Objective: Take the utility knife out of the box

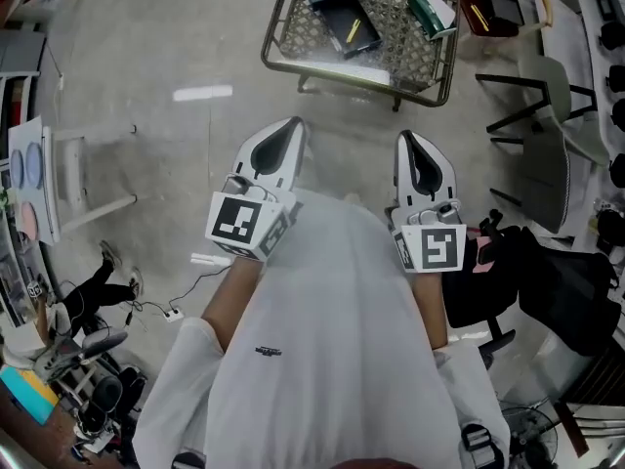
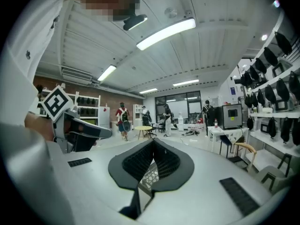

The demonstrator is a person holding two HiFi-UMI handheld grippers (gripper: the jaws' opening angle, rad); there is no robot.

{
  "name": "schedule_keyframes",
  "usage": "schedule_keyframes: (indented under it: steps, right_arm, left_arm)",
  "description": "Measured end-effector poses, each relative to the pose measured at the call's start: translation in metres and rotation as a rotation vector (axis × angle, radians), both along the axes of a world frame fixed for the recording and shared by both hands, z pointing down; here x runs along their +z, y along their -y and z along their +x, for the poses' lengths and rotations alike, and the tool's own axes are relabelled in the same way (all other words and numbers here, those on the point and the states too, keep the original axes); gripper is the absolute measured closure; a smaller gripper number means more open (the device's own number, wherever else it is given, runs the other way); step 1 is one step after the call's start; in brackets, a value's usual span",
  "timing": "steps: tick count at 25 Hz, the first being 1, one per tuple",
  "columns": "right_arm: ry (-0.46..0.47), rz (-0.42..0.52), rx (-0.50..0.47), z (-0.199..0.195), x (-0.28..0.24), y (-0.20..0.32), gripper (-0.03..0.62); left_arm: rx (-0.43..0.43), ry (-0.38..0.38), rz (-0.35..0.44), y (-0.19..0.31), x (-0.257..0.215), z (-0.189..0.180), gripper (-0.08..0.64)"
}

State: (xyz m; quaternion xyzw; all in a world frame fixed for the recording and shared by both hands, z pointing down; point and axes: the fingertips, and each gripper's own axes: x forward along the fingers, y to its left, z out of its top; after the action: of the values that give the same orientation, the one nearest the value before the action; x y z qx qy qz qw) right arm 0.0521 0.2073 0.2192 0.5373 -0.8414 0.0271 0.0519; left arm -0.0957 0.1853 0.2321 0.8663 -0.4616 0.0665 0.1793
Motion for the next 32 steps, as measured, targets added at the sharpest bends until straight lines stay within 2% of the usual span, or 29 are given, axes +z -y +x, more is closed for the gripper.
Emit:
schedule_keyframes:
  steps: [2,5,14,18,23,32]
  right_arm:
    - [-0.027,0.019,-0.022,-0.014,-0.005,0.022,0.594]
    - [-0.043,0.032,0.000,-0.031,-0.012,0.057,0.594]
    - [-0.044,-0.009,0.194,-0.049,-0.009,0.140,0.594]
    - [-0.072,-0.014,0.224,-0.055,-0.007,0.161,0.594]
    - [-0.144,-0.041,0.176,-0.065,-0.003,0.180,0.594]
    - [-0.099,-0.041,0.182,-0.047,-0.005,0.205,0.593]
  left_arm:
    - [0.035,-0.012,0.014,0.027,-0.003,-0.005,0.560]
    - [0.074,-0.024,0.006,0.066,-0.006,-0.021,0.560]
    - [0.188,-0.047,0.015,0.159,-0.007,-0.060,0.560]
    - [0.225,-0.044,0.012,0.182,-0.004,-0.062,0.560]
    - [0.250,-0.036,-0.024,0.199,0.006,-0.057,0.560]
    - [0.283,-0.013,-0.037,0.223,0.005,-0.024,0.560]
